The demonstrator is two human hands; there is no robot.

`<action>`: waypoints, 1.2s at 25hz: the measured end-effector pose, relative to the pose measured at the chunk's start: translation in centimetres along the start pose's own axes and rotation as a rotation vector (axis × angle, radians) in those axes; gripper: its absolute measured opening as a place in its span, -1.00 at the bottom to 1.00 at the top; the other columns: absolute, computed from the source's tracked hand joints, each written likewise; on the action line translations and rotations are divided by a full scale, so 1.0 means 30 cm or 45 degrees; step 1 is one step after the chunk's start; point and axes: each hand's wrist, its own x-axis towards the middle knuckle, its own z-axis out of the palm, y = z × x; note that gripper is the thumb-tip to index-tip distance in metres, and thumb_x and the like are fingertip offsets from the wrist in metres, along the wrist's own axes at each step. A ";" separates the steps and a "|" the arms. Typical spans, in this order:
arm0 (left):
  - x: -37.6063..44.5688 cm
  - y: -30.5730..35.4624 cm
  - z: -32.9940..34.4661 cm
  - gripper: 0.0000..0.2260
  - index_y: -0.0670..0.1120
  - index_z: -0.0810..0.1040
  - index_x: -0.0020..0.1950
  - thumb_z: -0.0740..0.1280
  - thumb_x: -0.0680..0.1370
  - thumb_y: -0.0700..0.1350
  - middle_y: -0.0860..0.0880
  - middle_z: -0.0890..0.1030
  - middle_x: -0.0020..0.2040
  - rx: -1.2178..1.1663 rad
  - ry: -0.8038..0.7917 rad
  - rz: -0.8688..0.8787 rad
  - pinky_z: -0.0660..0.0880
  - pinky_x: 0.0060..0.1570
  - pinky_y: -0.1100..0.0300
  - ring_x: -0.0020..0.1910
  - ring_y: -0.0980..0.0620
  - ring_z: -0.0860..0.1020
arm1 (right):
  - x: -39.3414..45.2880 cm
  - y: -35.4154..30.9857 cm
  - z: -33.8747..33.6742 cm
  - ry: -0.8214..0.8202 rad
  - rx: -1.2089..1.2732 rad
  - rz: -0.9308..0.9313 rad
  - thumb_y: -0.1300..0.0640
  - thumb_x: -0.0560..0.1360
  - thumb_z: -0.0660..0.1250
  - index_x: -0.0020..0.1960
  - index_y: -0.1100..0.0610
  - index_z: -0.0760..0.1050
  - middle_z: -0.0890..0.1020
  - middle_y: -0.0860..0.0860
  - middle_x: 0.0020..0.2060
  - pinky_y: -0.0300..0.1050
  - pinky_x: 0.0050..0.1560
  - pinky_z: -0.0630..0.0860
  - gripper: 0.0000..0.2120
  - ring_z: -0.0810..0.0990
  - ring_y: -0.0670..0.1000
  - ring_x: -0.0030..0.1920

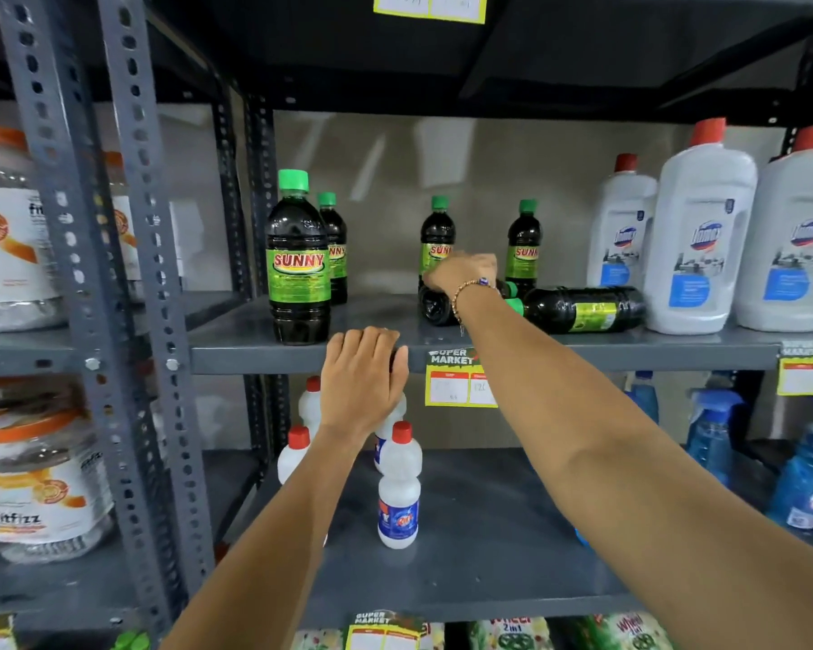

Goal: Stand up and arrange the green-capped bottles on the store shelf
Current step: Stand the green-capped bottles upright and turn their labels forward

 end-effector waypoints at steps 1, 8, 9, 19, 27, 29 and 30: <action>0.000 0.007 -0.002 -0.65 -0.12 0.59 0.02 0.05 0.63 -0.01 -0.03 0.62 -0.10 0.000 0.011 0.006 0.37 -0.03 0.07 -0.15 -0.07 0.54 | 0.001 0.010 0.013 0.023 0.013 0.043 -0.16 0.39 0.35 0.29 0.18 0.38 0.37 0.24 0.29 -0.08 -0.23 0.48 -0.40 0.51 0.20 0.19; 0.001 -0.004 -0.002 -0.65 -0.10 0.59 0.00 0.04 0.63 -0.04 -0.01 0.62 -0.14 0.056 0.040 0.015 0.37 -0.02 0.08 -0.16 -0.05 0.53 | -0.010 0.028 0.010 -0.105 0.691 0.218 -0.14 0.33 0.47 0.34 0.17 0.10 0.43 0.14 0.24 -0.03 0.06 0.49 -0.19 0.53 0.14 0.12; -0.001 -0.003 -0.002 -0.65 -0.10 0.59 0.00 0.03 0.64 -0.04 -0.01 0.61 -0.14 0.056 0.041 0.023 0.38 -0.03 0.08 -0.17 -0.06 0.53 | -0.018 0.030 0.012 -0.107 0.764 0.230 -0.13 0.33 0.46 0.26 0.14 0.09 0.45 0.14 0.20 -0.05 -0.04 0.54 -0.25 0.54 0.10 -0.03; 0.006 0.009 -0.011 -0.55 -0.07 0.53 -0.06 -0.13 0.64 -0.01 -0.01 0.55 -0.18 0.058 0.005 -0.038 0.38 -0.06 0.08 -0.20 -0.02 0.47 | -0.097 0.114 0.069 -0.054 1.571 0.030 0.04 0.46 0.42 0.40 0.15 -0.08 0.41 0.07 0.12 0.14 0.03 0.63 -0.22 0.53 0.10 0.08; 0.027 0.059 -0.014 -0.58 -0.07 0.49 -0.12 -0.12 0.65 0.00 -0.01 0.53 -0.19 0.064 -0.024 -0.162 0.34 -0.08 0.05 -0.23 -0.02 0.43 | -0.047 0.157 0.071 -0.222 1.317 -0.161 0.35 0.40 0.45 0.44 0.13 0.06 0.51 0.06 0.15 0.12 0.30 0.42 -0.22 0.45 0.06 0.20; 0.023 0.060 -0.004 -0.60 -0.07 0.50 -0.08 -0.10 0.65 -0.02 -0.01 0.56 -0.12 0.049 -0.039 -0.130 0.34 -0.05 0.05 -0.17 -0.03 0.46 | -0.033 0.178 0.071 -0.220 1.123 -0.308 0.38 0.39 0.43 0.48 0.07 0.03 0.51 0.07 0.17 0.06 0.35 0.39 -0.16 0.46 0.07 0.22; 0.025 0.060 0.000 -0.62 -0.07 0.51 -0.07 -0.07 0.65 -0.02 -0.01 0.58 -0.10 0.047 -0.039 -0.120 0.35 -0.04 0.05 -0.16 -0.04 0.48 | -0.027 0.186 0.069 -0.254 1.072 -0.373 0.39 0.41 0.42 0.49 0.07 0.04 0.52 0.06 0.16 0.06 0.35 0.39 -0.18 0.47 0.07 0.22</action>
